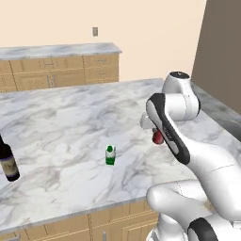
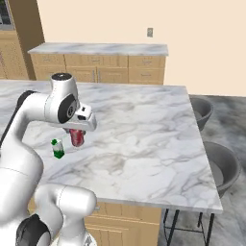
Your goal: Move the drinks to the dining counter.
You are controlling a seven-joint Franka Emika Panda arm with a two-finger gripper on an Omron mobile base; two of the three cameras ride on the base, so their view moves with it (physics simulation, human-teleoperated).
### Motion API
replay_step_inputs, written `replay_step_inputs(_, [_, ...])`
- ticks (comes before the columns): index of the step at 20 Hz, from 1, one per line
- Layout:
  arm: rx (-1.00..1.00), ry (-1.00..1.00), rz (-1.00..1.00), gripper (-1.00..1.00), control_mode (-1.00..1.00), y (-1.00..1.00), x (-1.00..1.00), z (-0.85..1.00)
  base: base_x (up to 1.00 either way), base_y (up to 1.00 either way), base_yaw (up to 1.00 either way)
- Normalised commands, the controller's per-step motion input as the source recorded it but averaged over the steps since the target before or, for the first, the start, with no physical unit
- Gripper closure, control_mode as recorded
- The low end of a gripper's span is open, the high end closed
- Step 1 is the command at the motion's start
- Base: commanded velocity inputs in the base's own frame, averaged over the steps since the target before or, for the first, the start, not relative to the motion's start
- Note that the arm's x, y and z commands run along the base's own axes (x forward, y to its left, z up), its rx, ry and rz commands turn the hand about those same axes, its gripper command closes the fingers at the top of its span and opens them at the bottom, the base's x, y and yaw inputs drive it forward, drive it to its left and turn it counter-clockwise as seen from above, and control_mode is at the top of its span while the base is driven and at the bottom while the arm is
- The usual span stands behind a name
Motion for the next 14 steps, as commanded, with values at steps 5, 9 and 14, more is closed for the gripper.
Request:
replay_step_inputs(5, [0.00,0.00,0.00,1.00,-1.00,-0.63,0.87,-0.71,0.00,0.00,0.00])
replay_step_inputs(9, [0.01,0.00,0.00,1.00,-1.00,-0.16,0.59,-0.90,0.00,0.00,0.00])
replay_step_inputs(14, [0.00,0.00,0.00,1.00,-1.00,0.10,0.10,-0.78,0.00,0.00,0.00])
